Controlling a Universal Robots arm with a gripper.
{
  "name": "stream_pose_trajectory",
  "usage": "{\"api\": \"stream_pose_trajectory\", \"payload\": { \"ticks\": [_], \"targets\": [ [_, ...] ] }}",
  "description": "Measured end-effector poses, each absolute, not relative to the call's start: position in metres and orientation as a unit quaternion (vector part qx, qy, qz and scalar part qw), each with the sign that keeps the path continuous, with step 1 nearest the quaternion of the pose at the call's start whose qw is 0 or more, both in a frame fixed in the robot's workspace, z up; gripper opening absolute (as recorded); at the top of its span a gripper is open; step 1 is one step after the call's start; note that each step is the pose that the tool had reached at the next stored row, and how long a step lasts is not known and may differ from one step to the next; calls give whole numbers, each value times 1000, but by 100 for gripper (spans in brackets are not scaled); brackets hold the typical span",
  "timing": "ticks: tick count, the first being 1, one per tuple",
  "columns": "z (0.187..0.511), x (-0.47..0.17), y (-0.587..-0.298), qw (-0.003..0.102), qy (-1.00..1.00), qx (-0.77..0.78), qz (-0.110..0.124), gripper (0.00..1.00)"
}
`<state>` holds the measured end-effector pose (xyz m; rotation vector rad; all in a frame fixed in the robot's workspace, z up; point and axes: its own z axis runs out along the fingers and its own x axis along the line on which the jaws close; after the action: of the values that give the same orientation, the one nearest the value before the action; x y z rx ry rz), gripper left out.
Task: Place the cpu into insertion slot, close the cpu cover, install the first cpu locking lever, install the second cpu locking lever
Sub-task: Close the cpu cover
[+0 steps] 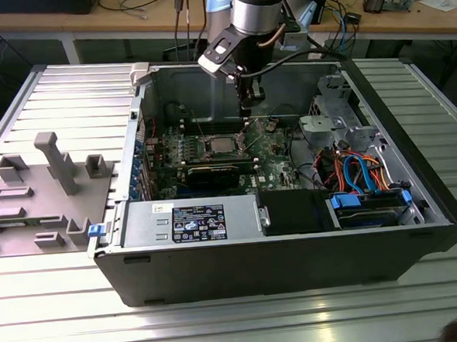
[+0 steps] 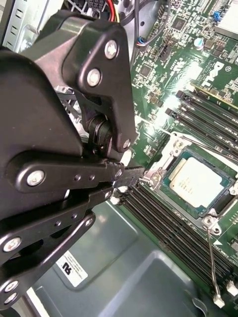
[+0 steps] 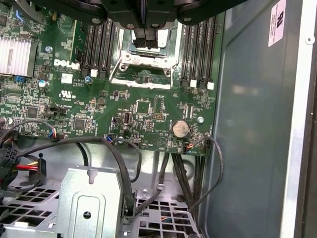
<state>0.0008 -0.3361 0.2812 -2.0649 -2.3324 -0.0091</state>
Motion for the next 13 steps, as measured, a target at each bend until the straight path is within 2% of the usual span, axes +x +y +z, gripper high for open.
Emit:
{"api": "stream_pose_trajectory", "payload": {
  "ticks": [13],
  "targets": [
    [274,26,-336,14,-748,-664,-2,11]
  ]
}}
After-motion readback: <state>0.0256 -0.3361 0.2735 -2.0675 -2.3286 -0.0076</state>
